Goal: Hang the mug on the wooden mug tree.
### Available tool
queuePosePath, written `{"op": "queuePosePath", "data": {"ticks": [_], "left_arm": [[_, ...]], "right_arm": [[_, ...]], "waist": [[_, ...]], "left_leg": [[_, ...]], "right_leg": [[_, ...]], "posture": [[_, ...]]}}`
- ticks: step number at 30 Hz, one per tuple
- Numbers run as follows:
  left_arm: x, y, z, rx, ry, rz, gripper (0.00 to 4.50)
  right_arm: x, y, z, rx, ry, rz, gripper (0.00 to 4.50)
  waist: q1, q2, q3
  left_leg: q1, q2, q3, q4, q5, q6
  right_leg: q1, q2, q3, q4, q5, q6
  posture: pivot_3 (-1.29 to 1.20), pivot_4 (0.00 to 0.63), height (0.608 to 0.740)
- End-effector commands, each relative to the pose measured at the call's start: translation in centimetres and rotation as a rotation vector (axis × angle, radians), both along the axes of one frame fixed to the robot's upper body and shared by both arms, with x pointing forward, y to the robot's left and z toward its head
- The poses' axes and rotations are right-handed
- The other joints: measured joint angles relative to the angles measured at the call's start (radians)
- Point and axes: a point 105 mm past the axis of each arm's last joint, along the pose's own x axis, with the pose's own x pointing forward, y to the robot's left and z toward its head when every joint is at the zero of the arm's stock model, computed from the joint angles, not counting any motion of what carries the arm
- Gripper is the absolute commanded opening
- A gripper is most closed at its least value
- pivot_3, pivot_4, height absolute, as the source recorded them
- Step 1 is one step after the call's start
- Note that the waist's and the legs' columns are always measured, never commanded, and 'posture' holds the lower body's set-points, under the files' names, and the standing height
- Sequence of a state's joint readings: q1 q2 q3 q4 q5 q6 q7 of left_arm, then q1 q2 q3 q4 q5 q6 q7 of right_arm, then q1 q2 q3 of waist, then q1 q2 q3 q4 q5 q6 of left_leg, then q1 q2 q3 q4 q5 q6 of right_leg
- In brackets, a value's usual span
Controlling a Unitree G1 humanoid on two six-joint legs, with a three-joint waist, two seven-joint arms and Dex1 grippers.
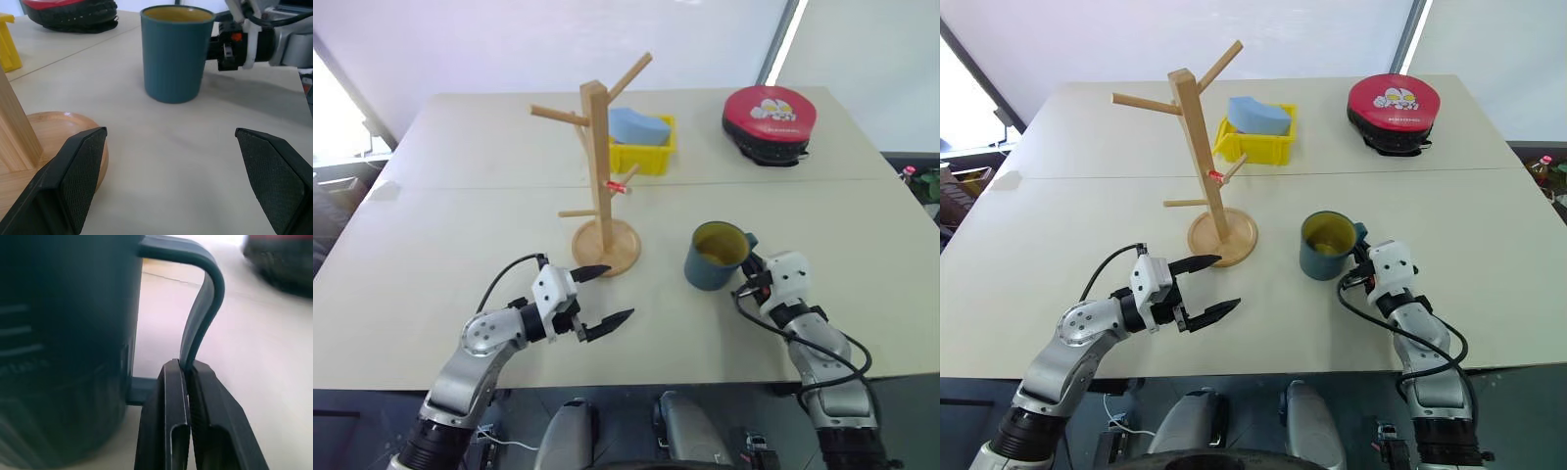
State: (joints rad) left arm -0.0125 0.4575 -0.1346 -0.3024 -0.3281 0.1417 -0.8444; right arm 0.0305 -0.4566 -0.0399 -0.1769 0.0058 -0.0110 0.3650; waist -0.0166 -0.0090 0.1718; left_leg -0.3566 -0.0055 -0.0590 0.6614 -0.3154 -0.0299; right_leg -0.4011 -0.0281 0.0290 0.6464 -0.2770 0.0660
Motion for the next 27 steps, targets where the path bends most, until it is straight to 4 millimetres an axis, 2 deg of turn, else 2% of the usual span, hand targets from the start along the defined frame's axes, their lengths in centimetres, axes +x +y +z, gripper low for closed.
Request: {"op": "queuePosePath", "data": {"ticks": [1,5,8,14,21,27], "left_arm": [[0.5,1.8,0.1,0.012,-0.019,0.056,4.5],[1.1,3.2,0.5,-0.025,-0.017,0.117,4.5],[1.6,4.3,1.1,-0.042,-0.03,0.159,4.5],[2.3,6.3,2.6,-0.084,-0.057,0.219,4.5],[2.8,8.1,3.9,-0.087,-0.072,0.248,4.5],[3.1,7.9,5.4,-0.162,-0.086,0.251,4.5]], "right_arm": [[-1.9,5.1,3.0,-0.322,-0.14,0.324,0.05],[-1.7,7.4,7.4,-0.372,-0.232,0.401,0.05],[-1.2,8.8,10.0,-0.384,-0.277,0.416,0.05],[0.0,10.6,13.2,-0.387,-0.297,0.412,0.05],[0.3,11.9,14.8,-0.404,-0.315,0.425,0.05],[0.0,12.3,14.9,-0.423,-0.3,0.44,0.05]], "waist": [[-0.002,0.0,0.0],[0.002,-0.001,0.001],[0.005,-0.002,0.001],[0.006,-0.002,0.001],[0.005,-0.002,0.001],[0.005,-0.002,0.001]], "left_leg": [[0.0,0.0,0.0,0.0,0.0,0.0],[0.001,0.002,-0.002,0.0,0.0,0.0],[0.0,0.001,-0.002,0.002,0.0,0.0],[-0.001,0.0,-0.003,0.001,0.0,0.0],[-0.003,0.0,-0.002,0.001,0.0,0.0],[-0.003,0.0,-0.002,0.001,0.0,0.0]], "right_leg": [[0.0,0.001,0.0,0.0,0.0,0.0],[0.0,0.002,-0.002,0.0,0.0,0.0],[0.001,0.001,-0.002,0.001,0.0,0.0],[0.0,-0.001,-0.003,0.0,0.0,0.0],[-0.002,-0.002,-0.003,-0.001,0.0,0.0],[-0.002,-0.003,-0.002,-0.001,0.0,0.0]], "posture": [[0.0,0.15,0.74],[0.0,0.15,0.74],[0.0,0.15,0.74],[0.0,0.15,0.74],[0.0,0.15,0.74],[0.0,0.15,0.74]]}}
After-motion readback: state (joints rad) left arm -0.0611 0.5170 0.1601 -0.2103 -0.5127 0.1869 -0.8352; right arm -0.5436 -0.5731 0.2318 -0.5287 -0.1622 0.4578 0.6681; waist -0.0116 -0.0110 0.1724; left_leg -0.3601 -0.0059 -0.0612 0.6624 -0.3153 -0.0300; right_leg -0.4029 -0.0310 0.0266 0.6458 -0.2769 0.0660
